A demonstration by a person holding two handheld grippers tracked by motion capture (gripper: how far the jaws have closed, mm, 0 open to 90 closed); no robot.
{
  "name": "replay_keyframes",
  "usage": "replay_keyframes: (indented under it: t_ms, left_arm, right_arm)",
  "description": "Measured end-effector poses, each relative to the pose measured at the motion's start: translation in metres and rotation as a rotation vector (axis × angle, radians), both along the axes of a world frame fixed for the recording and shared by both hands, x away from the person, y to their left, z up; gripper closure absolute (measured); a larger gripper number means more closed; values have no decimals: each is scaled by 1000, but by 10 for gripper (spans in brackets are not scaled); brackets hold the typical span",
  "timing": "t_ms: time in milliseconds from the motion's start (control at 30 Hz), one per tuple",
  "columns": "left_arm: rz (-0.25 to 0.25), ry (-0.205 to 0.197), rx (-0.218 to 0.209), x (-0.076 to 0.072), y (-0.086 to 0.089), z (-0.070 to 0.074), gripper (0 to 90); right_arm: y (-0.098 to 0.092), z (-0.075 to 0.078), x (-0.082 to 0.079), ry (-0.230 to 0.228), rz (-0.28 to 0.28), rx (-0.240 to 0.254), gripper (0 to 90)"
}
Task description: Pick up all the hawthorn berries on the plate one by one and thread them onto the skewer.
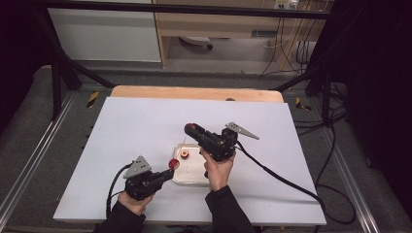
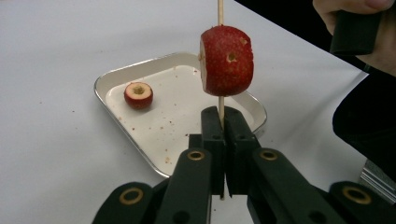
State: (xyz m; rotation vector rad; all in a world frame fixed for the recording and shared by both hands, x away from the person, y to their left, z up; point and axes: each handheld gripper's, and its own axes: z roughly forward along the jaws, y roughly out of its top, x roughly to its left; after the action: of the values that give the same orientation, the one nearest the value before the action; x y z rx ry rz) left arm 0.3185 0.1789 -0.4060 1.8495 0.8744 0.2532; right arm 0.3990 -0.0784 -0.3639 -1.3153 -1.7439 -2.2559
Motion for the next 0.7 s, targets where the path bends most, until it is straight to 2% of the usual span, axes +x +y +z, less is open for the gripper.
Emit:
replay_keyframes:
  t_ms: [167,267,500,700]
  left_arm:
    - [-2,5,-11,-1,-1,1,880]
    - [0,7,-16,-1,0,1,880]
    - [15,7,-31,0,-1,2,880]
    - [19,10,-34,0,-2,1,880]
  right_arm:
    - [3,-5,0,-25,-8,7,611]
    - [4,-7,0,-18,-14,30,610]
    - [8,-11,2,89,11,135,611]
    - [8,-11,3,117,18,180,611]
